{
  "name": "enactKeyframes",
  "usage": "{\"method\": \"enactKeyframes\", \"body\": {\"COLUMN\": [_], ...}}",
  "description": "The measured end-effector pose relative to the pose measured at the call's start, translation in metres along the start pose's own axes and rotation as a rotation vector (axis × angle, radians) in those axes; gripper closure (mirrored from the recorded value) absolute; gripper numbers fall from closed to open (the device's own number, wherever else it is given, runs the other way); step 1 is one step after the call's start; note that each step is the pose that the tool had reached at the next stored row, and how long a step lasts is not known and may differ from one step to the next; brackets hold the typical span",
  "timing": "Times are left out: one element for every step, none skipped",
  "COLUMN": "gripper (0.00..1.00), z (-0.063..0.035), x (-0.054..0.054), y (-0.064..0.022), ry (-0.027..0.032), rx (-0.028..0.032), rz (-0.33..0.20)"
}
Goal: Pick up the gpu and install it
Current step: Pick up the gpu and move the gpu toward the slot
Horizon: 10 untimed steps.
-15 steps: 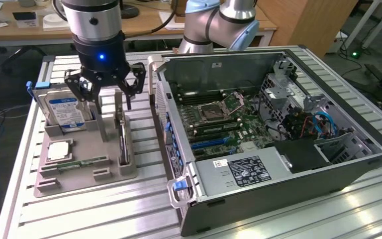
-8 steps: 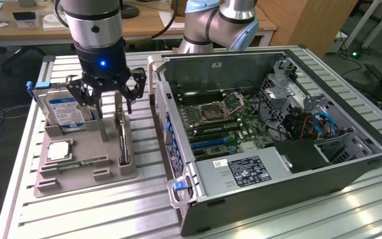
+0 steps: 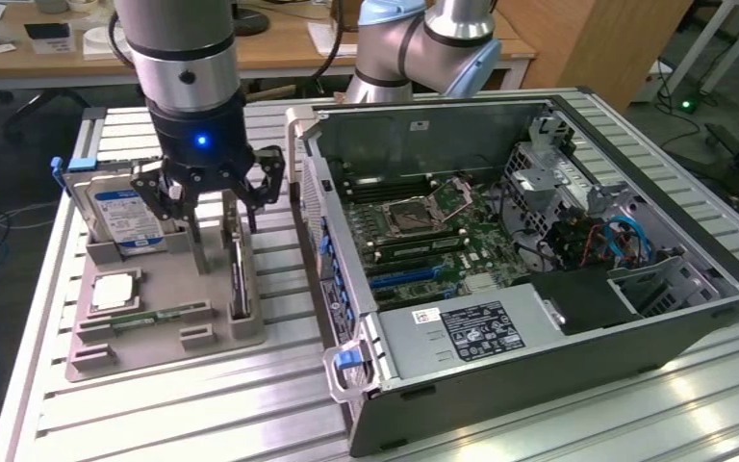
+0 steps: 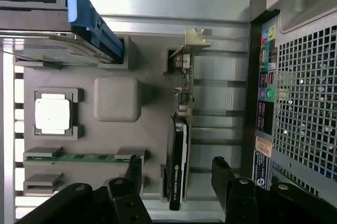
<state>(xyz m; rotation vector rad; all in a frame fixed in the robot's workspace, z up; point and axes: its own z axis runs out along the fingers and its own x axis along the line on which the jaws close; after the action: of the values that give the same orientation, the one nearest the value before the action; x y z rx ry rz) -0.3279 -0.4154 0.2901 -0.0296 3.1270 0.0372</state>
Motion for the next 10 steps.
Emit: {"method": "enactKeyframes", "body": {"gripper": [0.35,0.35,0.35,0.35,0.35,0.35,0.35,0.35,0.35,0.35], "z": [0.0020,0.0038,0.0054,0.0067,0.0078,0.0089,0.0100,0.0111,0.0122,0.0132], "x": [0.000,0.000,0.000,0.000,0.000,0.000,-0.001,-0.001,-0.001,-0.001], "y": [-0.0001,-0.0002,-0.0003,-0.0003,-0.0004,-0.0004,-0.0004,-0.0005,-0.0005,-0.0005], "ry": [-0.0001,-0.0001,0.0000,0.0000,0.0000,0.0001,0.0000,0.0000,0.0001,0.0001], "rx": [0.0000,0.0000,0.0005,0.0011,0.0014,0.0016,0.0017,0.0016,0.0017,0.0017], "rz": [0.000,0.000,0.000,0.000,0.000,0.000,0.000,0.000,0.000,0.000]}}
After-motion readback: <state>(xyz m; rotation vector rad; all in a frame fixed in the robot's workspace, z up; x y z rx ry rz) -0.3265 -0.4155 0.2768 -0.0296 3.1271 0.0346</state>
